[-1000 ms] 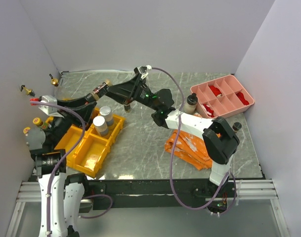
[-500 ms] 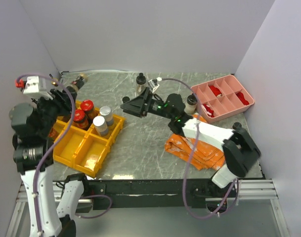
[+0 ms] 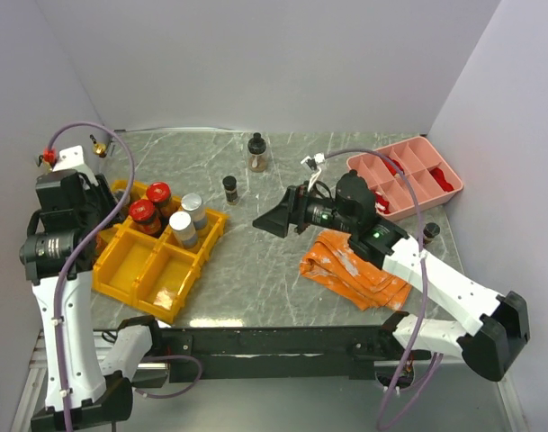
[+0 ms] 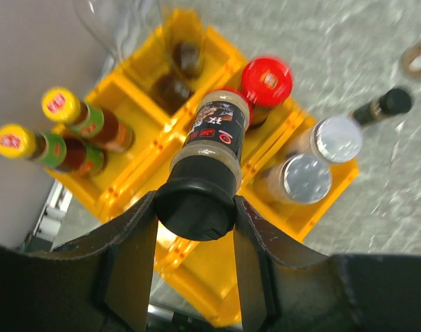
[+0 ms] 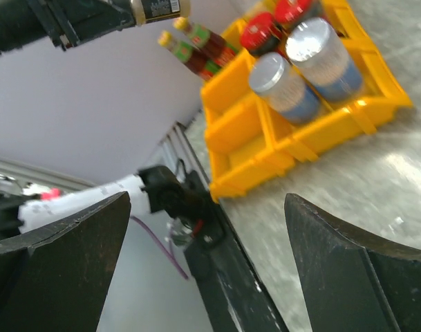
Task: Organize the condiment bottles
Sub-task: Place the bottle in the storage box.
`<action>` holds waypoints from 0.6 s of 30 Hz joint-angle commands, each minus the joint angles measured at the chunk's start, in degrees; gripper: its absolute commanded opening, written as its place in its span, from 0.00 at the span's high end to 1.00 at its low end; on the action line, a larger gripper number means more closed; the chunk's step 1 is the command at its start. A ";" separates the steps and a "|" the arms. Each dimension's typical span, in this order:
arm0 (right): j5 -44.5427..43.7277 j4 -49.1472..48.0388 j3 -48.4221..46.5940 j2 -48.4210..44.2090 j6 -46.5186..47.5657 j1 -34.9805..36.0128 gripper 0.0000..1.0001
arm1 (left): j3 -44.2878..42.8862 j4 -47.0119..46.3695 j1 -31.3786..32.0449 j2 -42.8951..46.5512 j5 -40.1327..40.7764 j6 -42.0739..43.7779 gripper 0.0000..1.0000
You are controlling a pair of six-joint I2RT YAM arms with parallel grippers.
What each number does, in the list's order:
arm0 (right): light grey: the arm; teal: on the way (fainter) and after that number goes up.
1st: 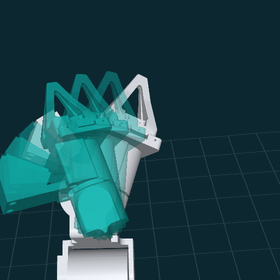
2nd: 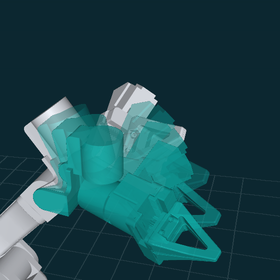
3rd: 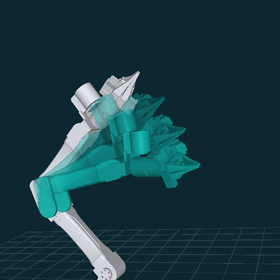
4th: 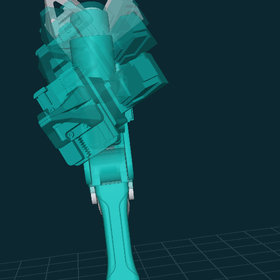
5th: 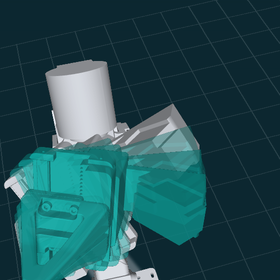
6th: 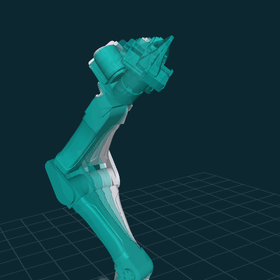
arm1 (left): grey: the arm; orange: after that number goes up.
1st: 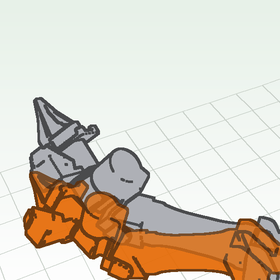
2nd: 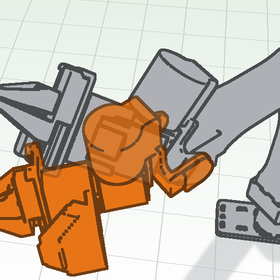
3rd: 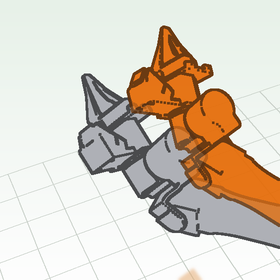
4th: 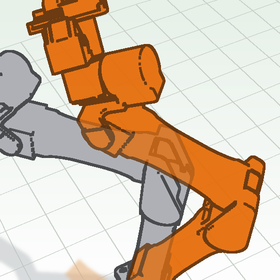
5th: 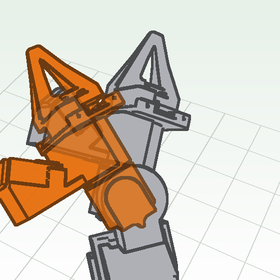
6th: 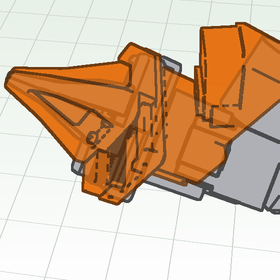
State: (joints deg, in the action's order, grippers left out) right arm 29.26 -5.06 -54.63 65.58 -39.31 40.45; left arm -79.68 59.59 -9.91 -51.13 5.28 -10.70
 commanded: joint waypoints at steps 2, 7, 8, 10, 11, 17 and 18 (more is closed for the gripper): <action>-1.75 6.37 0.93 -4.05 5.64 -0.37 0.00 | 2.86 2.37 -0.02 0.51 2.27 -0.63 0.99; -2.27 6.55 1.28 -4.94 6.17 -0.37 0.00 | 3.82 1.85 -0.02 -1.07 5.00 -1.95 0.99; -2.27 6.82 1.02 -4.68 6.17 -0.37 0.00 | 3.92 1.67 -0.02 -2.03 5.61 -2.13 0.99; -1.84 7.26 0.23 -4.41 6.26 -0.37 0.00 | 3.66 2.10 -0.11 -3.44 6.93 -2.57 0.99; -1.66 7.26 0.05 -4.32 6.18 -0.37 0.00 | 3.39 2.63 -0.02 -5.53 8.24 -4.14 0.99; -3.06 7.78 0.49 -5.99 6.53 -0.37 0.00 | -0.31 7.30 -0.11 -13.64 8.45 -16.20 0.99; -3.15 7.70 0.84 -6.25 6.35 -0.46 0.00 | 1.70 6.33 -0.02 -13.29 4.52 -15.76 0.99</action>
State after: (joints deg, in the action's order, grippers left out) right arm 27.24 3.09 -53.54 61.87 -34.04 40.45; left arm -78.13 65.71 -10.02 -63.68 14.11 -20.95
